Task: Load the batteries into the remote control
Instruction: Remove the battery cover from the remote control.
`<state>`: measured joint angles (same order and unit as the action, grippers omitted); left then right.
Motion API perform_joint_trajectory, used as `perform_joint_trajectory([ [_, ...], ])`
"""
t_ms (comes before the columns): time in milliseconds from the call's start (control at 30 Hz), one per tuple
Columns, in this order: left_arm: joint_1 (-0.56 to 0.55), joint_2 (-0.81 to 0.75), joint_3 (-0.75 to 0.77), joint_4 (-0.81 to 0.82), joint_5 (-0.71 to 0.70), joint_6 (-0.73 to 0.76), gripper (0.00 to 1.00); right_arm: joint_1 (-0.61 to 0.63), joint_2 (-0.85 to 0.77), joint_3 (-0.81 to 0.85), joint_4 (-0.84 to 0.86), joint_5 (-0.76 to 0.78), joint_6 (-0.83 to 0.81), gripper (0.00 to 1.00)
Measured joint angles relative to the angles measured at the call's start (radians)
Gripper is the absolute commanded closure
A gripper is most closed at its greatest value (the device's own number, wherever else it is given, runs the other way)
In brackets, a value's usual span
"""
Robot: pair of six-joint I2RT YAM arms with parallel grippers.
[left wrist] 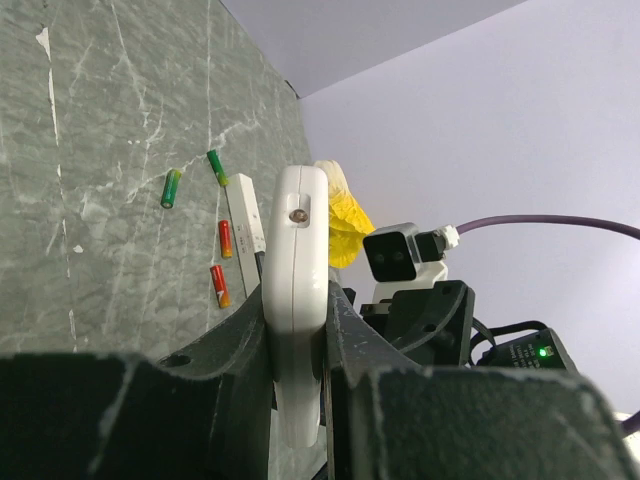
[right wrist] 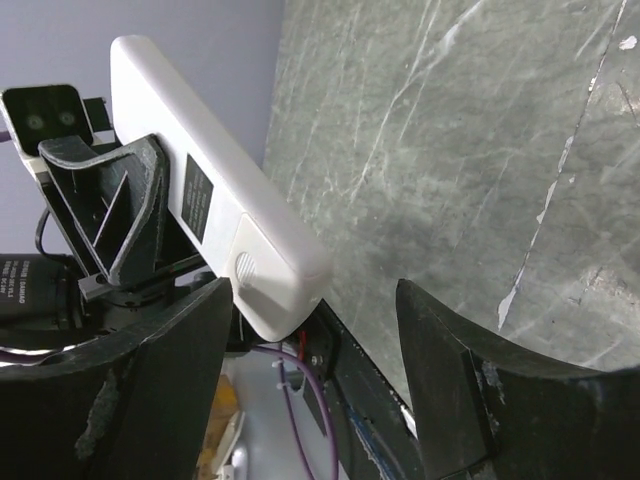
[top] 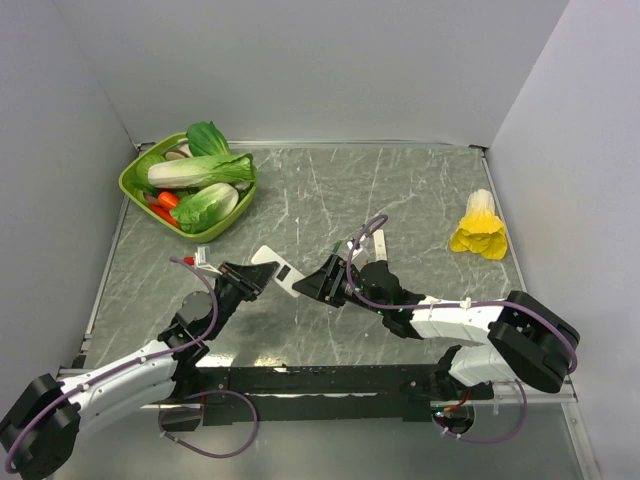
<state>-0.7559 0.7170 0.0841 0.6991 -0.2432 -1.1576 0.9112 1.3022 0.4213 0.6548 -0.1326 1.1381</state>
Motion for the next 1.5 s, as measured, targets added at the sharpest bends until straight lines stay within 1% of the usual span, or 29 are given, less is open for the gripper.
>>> perform_joint_trajectory([
  [233,0.0,0.0,-0.014,0.015,0.002,-0.011,0.99,0.0,0.033,-0.019,0.076,0.0,0.045,0.39],
  [400,0.0,0.0,-0.034,0.035,0.001,-0.017,0.99,0.0,0.08,-0.032,0.158,-0.009,0.076,0.44],
  [433,0.0,0.001,-0.038,0.039,0.001,-0.018,0.99,0.0,0.088,-0.036,0.172,-0.012,0.081,0.48],
  [533,0.0,0.005,-0.044,0.046,0.001,-0.026,0.99,0.0,0.098,-0.04,0.201,-0.018,0.093,0.54],
  [600,0.0,0.005,-0.045,0.05,0.0,-0.033,0.99,0.0,0.098,-0.047,0.219,-0.019,0.1,0.56],
  [833,0.0,-0.045,-0.051,0.032,-0.022,-0.041,0.99,0.0,0.122,-0.077,0.316,-0.026,0.143,0.73],
  [967,0.0,-0.091,-0.052,0.014,-0.036,-0.044,0.99,0.0,0.124,-0.087,0.364,-0.031,0.159,0.75],
  [1200,0.0,-0.138,-0.052,-0.032,-0.038,-0.058,0.99,0.002,0.122,-0.097,0.387,-0.034,0.165,0.78],
  [1333,0.0,-0.142,-0.053,-0.045,-0.042,-0.057,0.99,0.003,0.119,-0.109,0.394,-0.032,0.166,0.79],
  [1500,0.014,-0.109,-0.053,-0.06,-0.098,-0.029,0.99,-0.001,0.113,-0.147,0.366,-0.014,0.153,0.8],
])
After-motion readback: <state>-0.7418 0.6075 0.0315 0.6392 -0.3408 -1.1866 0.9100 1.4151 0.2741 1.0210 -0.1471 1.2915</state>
